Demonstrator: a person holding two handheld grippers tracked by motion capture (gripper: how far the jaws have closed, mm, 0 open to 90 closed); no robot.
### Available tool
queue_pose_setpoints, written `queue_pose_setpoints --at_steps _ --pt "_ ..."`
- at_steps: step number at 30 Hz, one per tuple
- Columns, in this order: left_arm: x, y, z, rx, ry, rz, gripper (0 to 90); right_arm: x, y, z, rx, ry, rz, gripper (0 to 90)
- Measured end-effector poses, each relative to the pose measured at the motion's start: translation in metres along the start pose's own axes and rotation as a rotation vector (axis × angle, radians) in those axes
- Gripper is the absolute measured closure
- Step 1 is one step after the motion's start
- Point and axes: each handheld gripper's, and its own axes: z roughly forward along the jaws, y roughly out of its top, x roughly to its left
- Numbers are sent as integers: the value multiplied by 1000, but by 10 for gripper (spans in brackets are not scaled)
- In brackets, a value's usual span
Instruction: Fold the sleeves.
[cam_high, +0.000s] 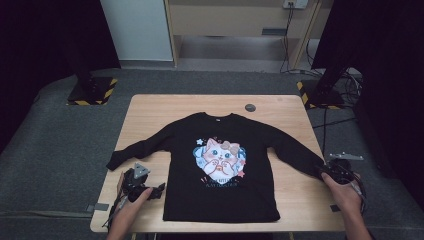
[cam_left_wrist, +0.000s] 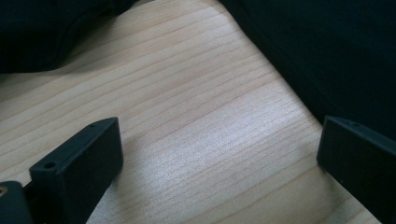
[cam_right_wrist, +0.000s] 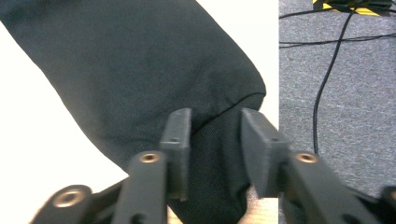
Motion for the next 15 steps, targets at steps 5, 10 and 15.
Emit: queue_pose_setpoints --at_steps 5,10,15 --pt "0 0 0 0 0 0 0 -3 -1 -5 -32 38 57 842" --pt "0 0 0 0 0 0 0 3 6 -11 -51 45 37 849" --pt "0 0 0 0 0 0 0 17 18 -23 -83 69 -2 851"
